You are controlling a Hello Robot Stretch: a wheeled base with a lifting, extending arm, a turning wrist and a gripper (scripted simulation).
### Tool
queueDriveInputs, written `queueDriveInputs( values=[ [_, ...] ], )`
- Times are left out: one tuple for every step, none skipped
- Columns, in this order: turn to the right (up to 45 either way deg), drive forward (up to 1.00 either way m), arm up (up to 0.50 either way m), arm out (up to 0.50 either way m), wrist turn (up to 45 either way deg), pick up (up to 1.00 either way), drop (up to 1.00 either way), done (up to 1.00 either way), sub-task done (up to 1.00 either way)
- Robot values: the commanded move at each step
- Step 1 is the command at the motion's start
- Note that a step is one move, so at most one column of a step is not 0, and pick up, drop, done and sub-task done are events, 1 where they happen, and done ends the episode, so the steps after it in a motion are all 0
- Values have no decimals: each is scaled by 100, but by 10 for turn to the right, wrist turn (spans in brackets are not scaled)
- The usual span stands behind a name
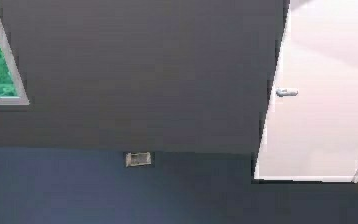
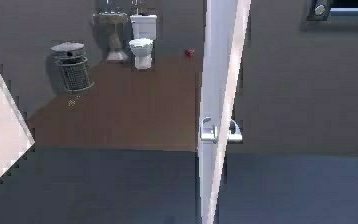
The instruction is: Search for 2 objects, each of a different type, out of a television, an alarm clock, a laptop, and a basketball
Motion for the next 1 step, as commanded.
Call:
queueDriveInputs(
  values=[
    [450,0,0,0,0,0,0,0,0]
  ],
)
